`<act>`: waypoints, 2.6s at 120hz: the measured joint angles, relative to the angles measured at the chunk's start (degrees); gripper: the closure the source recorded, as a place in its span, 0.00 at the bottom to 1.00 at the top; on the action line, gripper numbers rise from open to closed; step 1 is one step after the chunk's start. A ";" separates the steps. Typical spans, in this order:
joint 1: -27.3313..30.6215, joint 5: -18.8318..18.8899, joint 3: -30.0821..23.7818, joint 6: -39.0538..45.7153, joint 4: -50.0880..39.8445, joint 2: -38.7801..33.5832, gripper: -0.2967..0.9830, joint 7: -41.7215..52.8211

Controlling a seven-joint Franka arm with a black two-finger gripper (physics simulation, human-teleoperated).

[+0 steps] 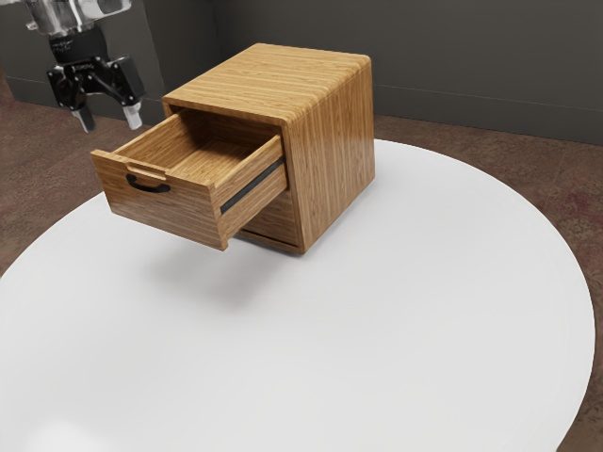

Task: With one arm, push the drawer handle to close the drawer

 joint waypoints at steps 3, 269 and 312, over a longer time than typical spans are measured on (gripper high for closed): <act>0.04 0.22 -0.02 0.38 -0.82 -0.34 0.23 0.03; 0.73 12.12 0.55 31.44 -18.49 6.14 0.78 0.54; 0.89 12.03 -1.31 32.09 -10.03 12.99 0.78 0.88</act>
